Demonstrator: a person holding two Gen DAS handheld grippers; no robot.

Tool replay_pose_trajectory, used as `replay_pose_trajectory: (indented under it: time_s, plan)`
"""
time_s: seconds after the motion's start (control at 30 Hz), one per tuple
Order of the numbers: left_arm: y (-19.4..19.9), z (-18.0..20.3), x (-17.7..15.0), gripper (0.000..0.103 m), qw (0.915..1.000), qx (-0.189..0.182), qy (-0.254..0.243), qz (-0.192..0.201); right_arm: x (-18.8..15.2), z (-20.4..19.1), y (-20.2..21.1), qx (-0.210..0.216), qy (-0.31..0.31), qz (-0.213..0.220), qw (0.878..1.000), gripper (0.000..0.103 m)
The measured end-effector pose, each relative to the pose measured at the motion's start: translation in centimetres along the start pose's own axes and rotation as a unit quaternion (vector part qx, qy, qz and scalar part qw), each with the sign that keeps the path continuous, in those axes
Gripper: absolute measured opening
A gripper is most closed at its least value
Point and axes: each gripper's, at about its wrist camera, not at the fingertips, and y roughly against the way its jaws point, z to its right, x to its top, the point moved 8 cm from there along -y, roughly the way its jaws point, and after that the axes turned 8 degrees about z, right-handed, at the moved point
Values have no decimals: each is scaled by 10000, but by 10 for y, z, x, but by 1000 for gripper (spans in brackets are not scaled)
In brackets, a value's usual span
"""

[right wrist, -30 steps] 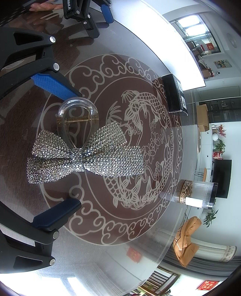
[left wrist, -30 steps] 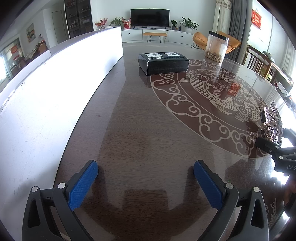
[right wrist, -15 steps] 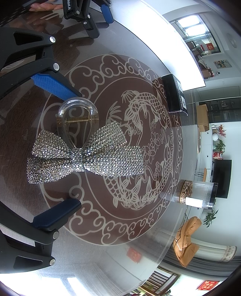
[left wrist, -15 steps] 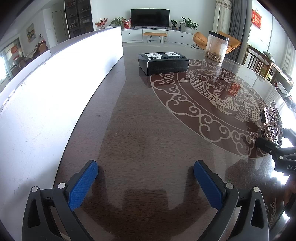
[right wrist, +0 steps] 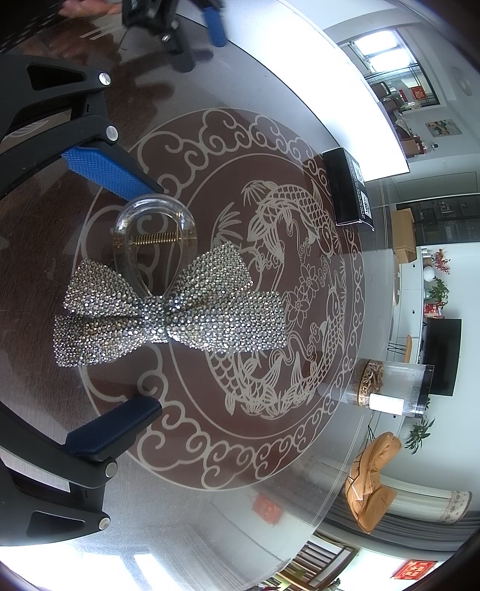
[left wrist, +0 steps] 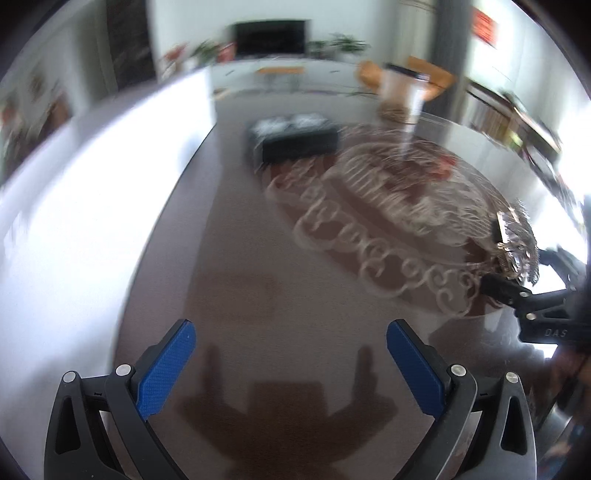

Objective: Organize objects
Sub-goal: 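Grasp the black soap bar box with the left gripper and lift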

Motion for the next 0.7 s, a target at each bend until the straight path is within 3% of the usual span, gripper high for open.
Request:
replay_pose_trajectory:
  time_s: [0.07,0.13,0.3,0.43,0.5,0.53,0.63,0.7]
  plan:
    - [-8,10,24,103,9953,123,-963,35,0,0,0,0,0,0,10000,103]
    - [-19,17,44,103,9877,127,-1559,69,0,0,0,1,0,0,10000,103]
    - [-69,29,103,103,9757,-66,-2185,-171,0,-1,0,27,12,6,10000,103]
    - [-121,23,135,103,9680,226,-2464,-414,0,-1,-1,19,22,2,10000,103]
    - [-145,12,147,103,9677,499,-2414,-529,0,-2,-1,18,24,2,10000,103]
    - [-158,6,153,103,9720,491,-2212,-629,0,-2,-1,18,24,2,10000,103]
    - [-177,-3,165,103,9876,-124,-1356,-784,0,-2,0,24,19,5,10000,103]
    - [-185,-5,166,103,9902,-391,-1016,-879,0,-2,0,35,6,11,10000,103]
